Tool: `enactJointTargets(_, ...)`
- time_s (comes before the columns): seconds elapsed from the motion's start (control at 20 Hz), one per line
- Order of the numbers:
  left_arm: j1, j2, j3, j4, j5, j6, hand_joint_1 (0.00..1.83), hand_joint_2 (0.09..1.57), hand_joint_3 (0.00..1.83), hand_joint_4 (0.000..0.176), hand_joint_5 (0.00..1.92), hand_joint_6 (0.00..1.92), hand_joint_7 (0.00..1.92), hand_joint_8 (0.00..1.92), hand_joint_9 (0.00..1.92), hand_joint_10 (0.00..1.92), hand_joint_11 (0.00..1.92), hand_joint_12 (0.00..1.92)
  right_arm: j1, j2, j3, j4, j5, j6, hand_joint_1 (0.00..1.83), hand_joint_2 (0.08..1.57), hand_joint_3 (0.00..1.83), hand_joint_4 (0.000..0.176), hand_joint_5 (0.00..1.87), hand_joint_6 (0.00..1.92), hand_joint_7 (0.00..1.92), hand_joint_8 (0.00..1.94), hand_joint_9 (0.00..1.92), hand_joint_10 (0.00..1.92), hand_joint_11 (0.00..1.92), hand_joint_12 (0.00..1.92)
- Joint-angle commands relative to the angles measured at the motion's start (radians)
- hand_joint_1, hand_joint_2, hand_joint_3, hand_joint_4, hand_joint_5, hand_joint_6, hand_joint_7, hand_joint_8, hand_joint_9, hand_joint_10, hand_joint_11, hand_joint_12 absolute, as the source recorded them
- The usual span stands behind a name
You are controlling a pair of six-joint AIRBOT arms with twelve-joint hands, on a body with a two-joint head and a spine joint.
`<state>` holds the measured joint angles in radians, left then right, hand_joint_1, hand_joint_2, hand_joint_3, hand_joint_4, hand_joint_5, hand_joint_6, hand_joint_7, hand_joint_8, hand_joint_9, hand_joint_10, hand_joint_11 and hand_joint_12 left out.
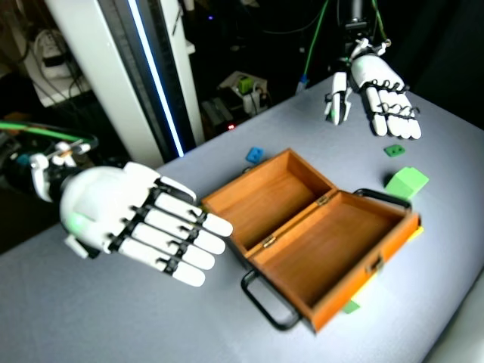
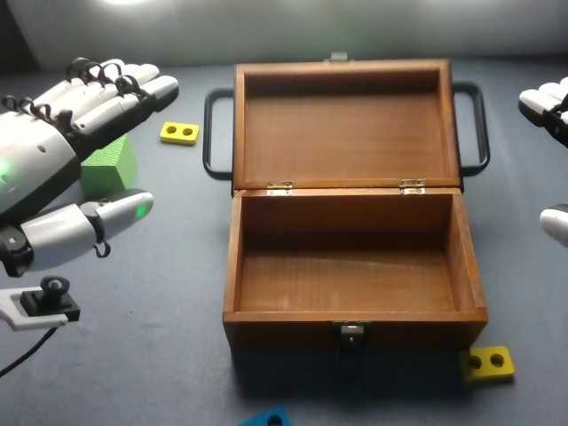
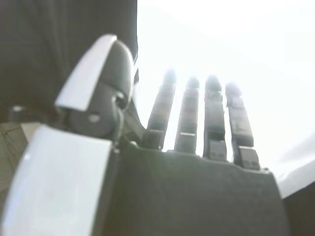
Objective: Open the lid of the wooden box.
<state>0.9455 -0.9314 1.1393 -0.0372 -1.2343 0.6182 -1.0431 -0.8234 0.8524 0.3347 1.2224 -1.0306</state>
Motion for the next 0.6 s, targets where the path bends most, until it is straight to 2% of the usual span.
enactJointTargets(0.0,-0.002,0.000,0.003,-0.030,-0.155,-0.001,0.46,1.41,0.00,0.000,0.02,0.01,0.00,0.00,0.00,0.00,0.00,0.00,0.012,0.003,0.005,-0.005,0.134,0.000,0.41,1.43,0.00,0.000,0.00,0.00,0.00,0.00,0.00,0.00,0.00,0.35)
enactJointTargets(0.1,0.006,0.001,0.000,-0.045,-0.177,0.005,0.45,1.40,0.00,0.000,0.00,0.00,0.00,0.00,0.00,0.00,0.00,0.00,0.012,0.008,0.002,-0.005,0.147,0.000,0.37,1.45,0.00,0.000,0.00,0.00,0.00,0.00,0.00,0.00,0.00,0.31)
enactJointTargets(0.15,0.007,0.002,-0.002,-0.050,-0.188,0.007,0.47,1.40,0.00,0.000,0.00,0.00,0.00,0.00,0.00,0.00,0.00,0.00,0.012,0.013,-0.001,-0.005,0.159,0.000,0.32,1.46,0.00,0.000,0.00,0.00,0.00,0.00,0.00,0.00,0.00,0.11)
enactJointTargets(0.2,0.008,0.002,-0.003,-0.053,-0.196,0.010,0.48,1.39,0.00,0.000,0.00,0.00,0.00,0.00,0.00,0.00,0.00,0.00,0.012,0.018,-0.005,-0.006,0.169,0.000,0.29,1.46,0.00,0.000,0.00,0.00,0.00,0.00,0.00,0.00,0.00,0.02)
enactJointTargets(0.25,0.009,0.003,-0.005,-0.058,-0.208,0.014,0.50,1.40,0.00,0.000,0.00,0.00,0.00,0.00,0.00,0.00,0.00,0.00,0.012,0.025,-0.010,-0.006,0.186,0.000,0.25,1.45,0.00,0.000,0.00,0.00,0.00,0.00,0.00,0.00,0.00,0.00)
enactJointTargets(0.4,0.024,0.008,-0.010,-0.082,-0.253,0.018,0.40,1.41,0.00,0.000,0.00,0.00,0.00,0.00,0.00,0.00,0.00,0.00,0.011,0.046,-0.022,-0.016,0.232,0.000,0.12,1.42,0.00,0.000,0.00,0.00,0.00,0.00,0.00,0.00,0.00,0.00)
enactJointTargets(0.45,0.031,0.012,-0.013,-0.091,-0.268,0.018,0.37,1.41,0.00,0.000,0.00,0.00,0.00,0.00,0.00,0.00,0.00,0.00,0.011,0.054,-0.026,-0.020,0.250,0.000,0.20,1.42,0.00,0.000,0.00,0.00,0.00,0.00,0.00,0.00,0.00,0.00)
enactJointTargets(0.55,0.047,0.018,-0.020,-0.112,-0.312,0.022,0.38,1.40,0.00,0.001,0.00,0.00,0.00,0.00,0.00,0.00,0.00,0.00,0.006,0.070,-0.036,-0.027,0.294,0.000,0.23,1.40,0.00,0.002,0.00,0.00,0.00,0.00,0.00,0.00,0.00,0.00)
